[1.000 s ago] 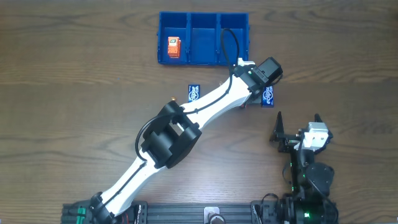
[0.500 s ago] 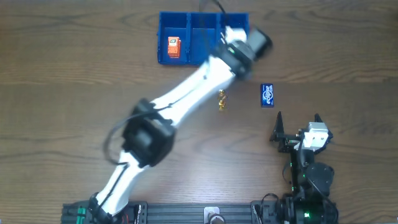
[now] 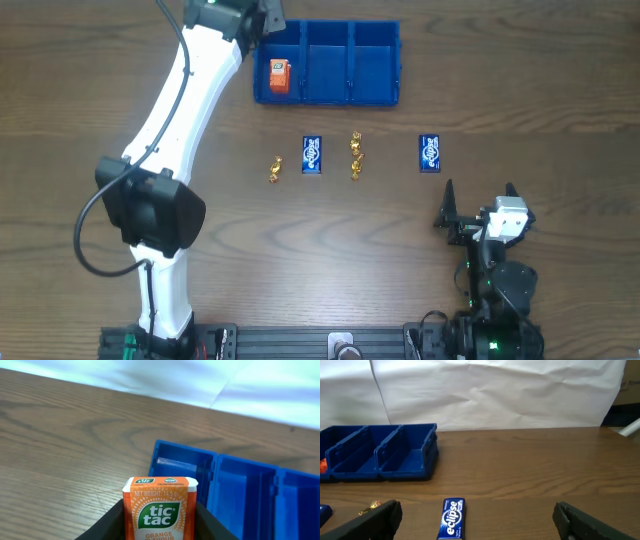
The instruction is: Sort Candies Into Trays
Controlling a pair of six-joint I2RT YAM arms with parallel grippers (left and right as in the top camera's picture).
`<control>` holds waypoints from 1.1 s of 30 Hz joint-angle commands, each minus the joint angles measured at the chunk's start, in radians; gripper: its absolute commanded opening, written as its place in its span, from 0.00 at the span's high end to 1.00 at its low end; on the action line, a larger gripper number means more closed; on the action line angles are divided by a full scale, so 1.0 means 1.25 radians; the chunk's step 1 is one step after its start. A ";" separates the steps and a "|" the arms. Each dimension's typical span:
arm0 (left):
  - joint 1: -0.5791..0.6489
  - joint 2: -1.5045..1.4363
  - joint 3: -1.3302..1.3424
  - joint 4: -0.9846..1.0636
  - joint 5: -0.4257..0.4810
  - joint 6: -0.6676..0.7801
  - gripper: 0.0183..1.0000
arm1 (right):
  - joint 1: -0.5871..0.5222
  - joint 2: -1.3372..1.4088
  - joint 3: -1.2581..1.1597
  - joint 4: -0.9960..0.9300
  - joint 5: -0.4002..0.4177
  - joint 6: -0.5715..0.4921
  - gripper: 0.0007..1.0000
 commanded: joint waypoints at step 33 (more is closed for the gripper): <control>-0.001 0.150 -0.011 0.024 0.125 0.126 0.68 | -0.003 -0.006 0.001 -0.008 -0.002 0.011 0.00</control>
